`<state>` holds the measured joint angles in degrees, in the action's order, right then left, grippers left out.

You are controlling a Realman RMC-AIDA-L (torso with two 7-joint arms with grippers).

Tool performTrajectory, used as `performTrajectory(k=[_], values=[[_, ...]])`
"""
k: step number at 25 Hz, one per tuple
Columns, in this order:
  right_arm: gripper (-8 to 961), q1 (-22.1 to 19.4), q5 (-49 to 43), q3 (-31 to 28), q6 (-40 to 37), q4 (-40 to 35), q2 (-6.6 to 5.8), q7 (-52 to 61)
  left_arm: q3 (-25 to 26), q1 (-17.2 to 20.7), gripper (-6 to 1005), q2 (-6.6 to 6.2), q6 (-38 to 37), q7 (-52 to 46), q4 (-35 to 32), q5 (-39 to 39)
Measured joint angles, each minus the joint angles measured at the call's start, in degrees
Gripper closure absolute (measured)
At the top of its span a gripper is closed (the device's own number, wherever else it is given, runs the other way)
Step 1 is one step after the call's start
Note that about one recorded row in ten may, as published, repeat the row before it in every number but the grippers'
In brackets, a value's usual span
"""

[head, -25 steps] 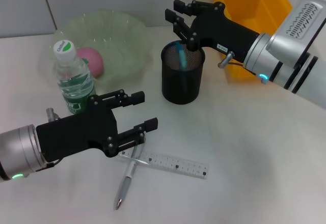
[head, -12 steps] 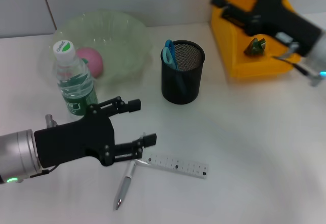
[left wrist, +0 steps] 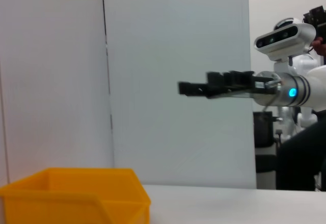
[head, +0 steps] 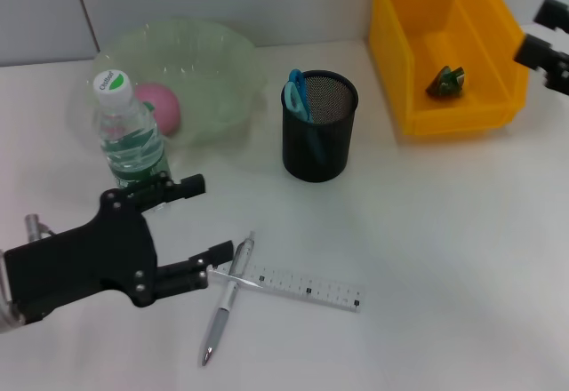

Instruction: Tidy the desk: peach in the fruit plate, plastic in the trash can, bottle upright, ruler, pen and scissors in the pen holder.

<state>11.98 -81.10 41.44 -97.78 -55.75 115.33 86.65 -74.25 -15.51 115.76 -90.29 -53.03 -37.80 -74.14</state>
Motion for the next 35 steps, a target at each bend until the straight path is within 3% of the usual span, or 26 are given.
performTrajectory(k=[3, 5, 10, 18, 23, 25, 29, 30, 34, 35], values=[[193, 0.2, -4.3, -2.1, -3.0, -2.9, -0.93, 5.6, 0.1, 0.3, 197, -0.01, -0.4, 0.1, 0.0, -0.3], [193, 1.6, -11.9, -4.9, -7.0, -8.2, -1.84, 13.4, 0.3, 0.2, 197, 0.12, -0.4, 0.1, -0.1, -2.2], [194, 3.7, -20.5, -4.5, -10.0, -14.3, -2.22, 19.4, 0.6, -0.3, 197, 0.36, -0.3, 0.2, -0.1, -3.9], [194, 16.7, -42.2, 0.8, -13.2, -23.2, -3.32, 39.8, 1.0, -0.1, 198, 0.26, -0.2, 0.7, 0.3, -4.3], [195, 25.7, -48.7, 5.5, -13.6, -21.6, -3.61, 44.4, 4.5, 1.3, 198, 0.27, -0.1, -0.1, 1.5, -4.5], [193, 30.3, -52.4, 8.5, -12.1, -18.4, -3.01, 44.6, 4.8, 2.0, 198, 0.28, -0.2, 0.1, 1.4, -4.5], [187, 34.0, -56.4, 13.4, -9.5, -15.9, -1.88, 44.4, 4.9, 2.8, 198, 0.37, -0.2, 1.1, 0.9, -4.5], [185, 35.6, -58.1, 16.9, -7.6, -15.2, -1.06, 43.8, 5.0, 2.9, 198, 0.37, -0.1, 1.2, 0.8, -4.5], [186, 36.9, -58.5, 20.4, -5.1, -14.4, 0.22, 42.7, 5.1, 2.9, 198, -0.1, 0.3, 1.3, 0.8, -4.6], [186, 37.8, -58.5, 21.5, -3.5, -13.6, 1.56, 41.7, 5.1, 2.9, 198, -0.1, 0.3, 1.3, 0.8, -4.6]])
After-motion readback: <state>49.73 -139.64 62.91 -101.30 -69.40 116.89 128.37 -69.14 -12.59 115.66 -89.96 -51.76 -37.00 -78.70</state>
